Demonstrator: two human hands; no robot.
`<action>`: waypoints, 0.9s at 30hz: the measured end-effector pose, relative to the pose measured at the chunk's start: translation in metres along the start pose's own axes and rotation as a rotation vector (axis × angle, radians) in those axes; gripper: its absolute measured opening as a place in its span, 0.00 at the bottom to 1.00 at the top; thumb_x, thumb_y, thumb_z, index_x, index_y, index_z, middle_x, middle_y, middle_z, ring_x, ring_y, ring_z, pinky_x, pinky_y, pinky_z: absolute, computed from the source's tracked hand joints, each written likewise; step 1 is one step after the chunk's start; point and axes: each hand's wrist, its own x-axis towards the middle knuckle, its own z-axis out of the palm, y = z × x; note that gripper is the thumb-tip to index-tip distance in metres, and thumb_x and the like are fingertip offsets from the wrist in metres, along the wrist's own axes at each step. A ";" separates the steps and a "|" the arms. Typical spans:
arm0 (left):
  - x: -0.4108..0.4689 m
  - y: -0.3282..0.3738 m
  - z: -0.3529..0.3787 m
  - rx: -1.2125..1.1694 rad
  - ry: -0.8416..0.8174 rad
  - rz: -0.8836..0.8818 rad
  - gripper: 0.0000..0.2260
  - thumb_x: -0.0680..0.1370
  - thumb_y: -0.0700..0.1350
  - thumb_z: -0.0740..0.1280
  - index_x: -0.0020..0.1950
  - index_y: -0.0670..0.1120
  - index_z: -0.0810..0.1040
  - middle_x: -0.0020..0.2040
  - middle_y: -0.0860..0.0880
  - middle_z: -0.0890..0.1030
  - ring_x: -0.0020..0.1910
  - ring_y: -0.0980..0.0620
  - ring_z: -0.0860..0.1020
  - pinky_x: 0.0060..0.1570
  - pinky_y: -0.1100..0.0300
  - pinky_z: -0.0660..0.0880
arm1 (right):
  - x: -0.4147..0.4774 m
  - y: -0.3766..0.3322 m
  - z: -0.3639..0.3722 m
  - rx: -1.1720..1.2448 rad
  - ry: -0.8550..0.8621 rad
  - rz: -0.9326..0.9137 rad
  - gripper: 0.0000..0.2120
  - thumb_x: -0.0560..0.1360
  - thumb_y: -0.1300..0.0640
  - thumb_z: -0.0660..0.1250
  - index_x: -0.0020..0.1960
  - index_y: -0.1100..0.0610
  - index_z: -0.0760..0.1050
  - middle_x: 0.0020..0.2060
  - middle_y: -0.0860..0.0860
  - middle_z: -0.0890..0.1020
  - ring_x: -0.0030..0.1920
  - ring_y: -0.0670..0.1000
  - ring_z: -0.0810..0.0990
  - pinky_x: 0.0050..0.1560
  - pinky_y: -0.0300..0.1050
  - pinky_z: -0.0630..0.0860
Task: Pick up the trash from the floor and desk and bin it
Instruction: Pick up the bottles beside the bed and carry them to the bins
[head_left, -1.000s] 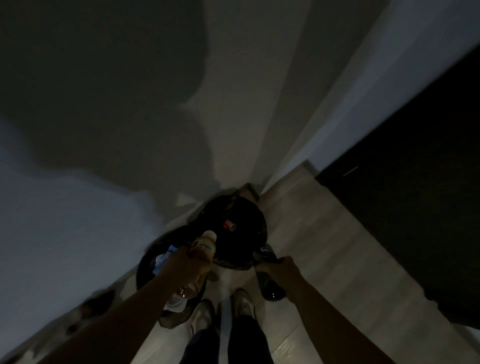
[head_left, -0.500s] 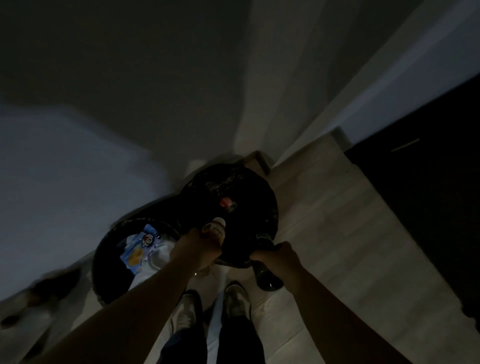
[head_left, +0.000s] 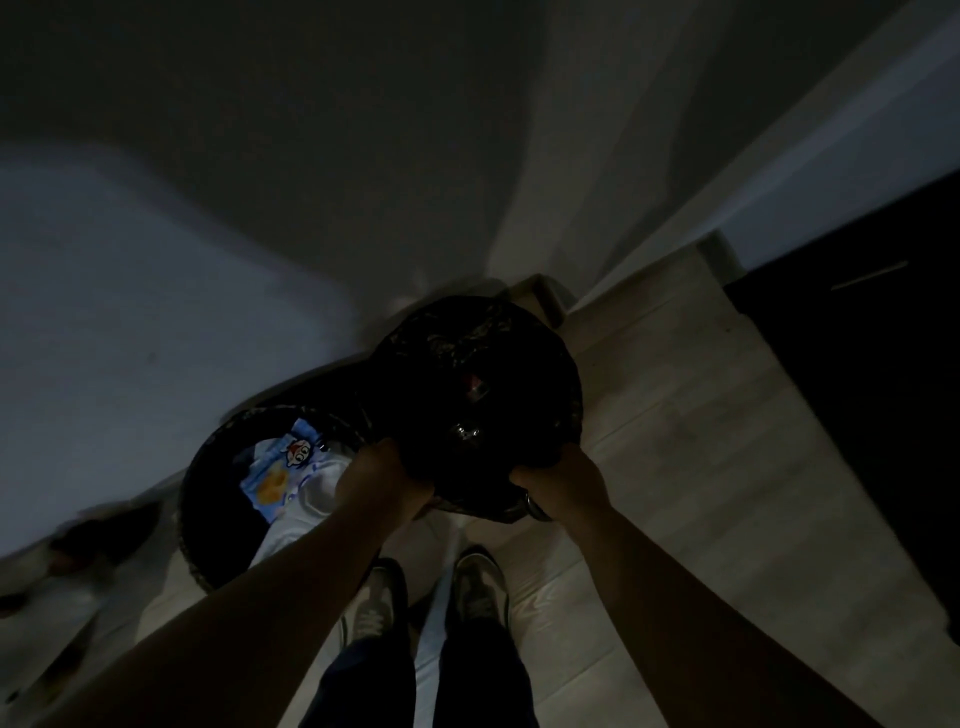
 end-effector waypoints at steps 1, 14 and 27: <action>-0.001 -0.002 -0.001 0.025 0.006 0.022 0.22 0.74 0.48 0.69 0.64 0.40 0.71 0.62 0.40 0.76 0.60 0.42 0.75 0.58 0.52 0.73 | -0.001 -0.002 0.002 -0.012 0.013 -0.007 0.27 0.70 0.53 0.71 0.66 0.60 0.70 0.56 0.57 0.79 0.55 0.57 0.78 0.51 0.48 0.75; -0.041 -0.021 -0.036 0.039 0.059 0.061 0.14 0.76 0.51 0.66 0.58 0.44 0.76 0.54 0.44 0.81 0.51 0.45 0.79 0.47 0.56 0.76 | -0.037 -0.021 0.002 -0.312 0.106 -0.170 0.13 0.73 0.56 0.67 0.57 0.60 0.73 0.51 0.58 0.79 0.53 0.60 0.78 0.43 0.45 0.72; -0.194 -0.009 -0.124 0.073 0.127 0.141 0.18 0.75 0.55 0.65 0.58 0.44 0.77 0.56 0.45 0.80 0.55 0.47 0.78 0.51 0.57 0.74 | -0.182 -0.067 -0.067 -0.733 0.016 -0.513 0.19 0.75 0.53 0.65 0.64 0.56 0.68 0.58 0.54 0.76 0.58 0.55 0.75 0.51 0.45 0.73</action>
